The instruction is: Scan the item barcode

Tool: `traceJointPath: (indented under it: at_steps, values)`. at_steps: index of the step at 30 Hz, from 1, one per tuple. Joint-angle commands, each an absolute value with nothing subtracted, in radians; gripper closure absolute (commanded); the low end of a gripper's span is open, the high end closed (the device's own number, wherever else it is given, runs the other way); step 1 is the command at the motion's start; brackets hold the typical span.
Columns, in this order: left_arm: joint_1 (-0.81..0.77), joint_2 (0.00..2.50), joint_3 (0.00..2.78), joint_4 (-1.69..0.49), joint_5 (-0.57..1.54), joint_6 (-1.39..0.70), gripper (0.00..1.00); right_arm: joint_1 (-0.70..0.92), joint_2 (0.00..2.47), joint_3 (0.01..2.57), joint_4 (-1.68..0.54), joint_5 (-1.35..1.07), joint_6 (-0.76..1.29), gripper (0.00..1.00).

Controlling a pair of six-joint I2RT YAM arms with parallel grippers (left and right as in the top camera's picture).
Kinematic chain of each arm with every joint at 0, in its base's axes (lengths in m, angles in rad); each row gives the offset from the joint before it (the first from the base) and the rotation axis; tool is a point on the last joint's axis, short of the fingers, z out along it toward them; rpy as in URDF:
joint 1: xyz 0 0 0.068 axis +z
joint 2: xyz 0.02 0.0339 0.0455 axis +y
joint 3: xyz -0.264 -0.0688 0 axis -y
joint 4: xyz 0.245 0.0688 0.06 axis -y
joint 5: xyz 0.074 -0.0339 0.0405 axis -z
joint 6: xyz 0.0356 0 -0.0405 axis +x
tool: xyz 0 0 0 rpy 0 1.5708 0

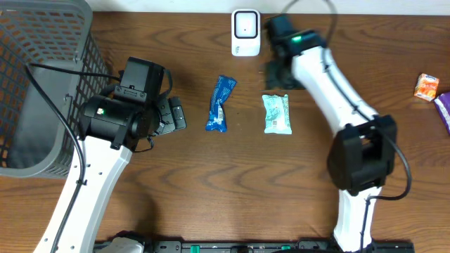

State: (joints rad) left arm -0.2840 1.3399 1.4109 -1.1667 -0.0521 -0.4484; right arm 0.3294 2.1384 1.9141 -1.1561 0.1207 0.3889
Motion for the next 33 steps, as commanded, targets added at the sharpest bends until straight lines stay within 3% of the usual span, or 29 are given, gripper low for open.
traceJointPath:
  at_steps: [1, 14, 33]
  values:
    - [-0.280, 1.346, 1.409, -1.169, -0.065, -0.458, 0.02, 0.277, 2.140, 1.842, -1.151, -0.128, 0.335, 0.99]
    - [-0.280, 1.345, 1.409, -1.169, -0.065, -0.458, 0.02, 0.295, 2.140, 1.560, -0.963, -0.163, 0.321, 0.99]
    - [-0.280, 1.345, 1.409, -1.169, -0.065, -0.458, 0.02, 0.296, 2.131, 1.733, -1.189, -0.157, 0.313, 0.99]
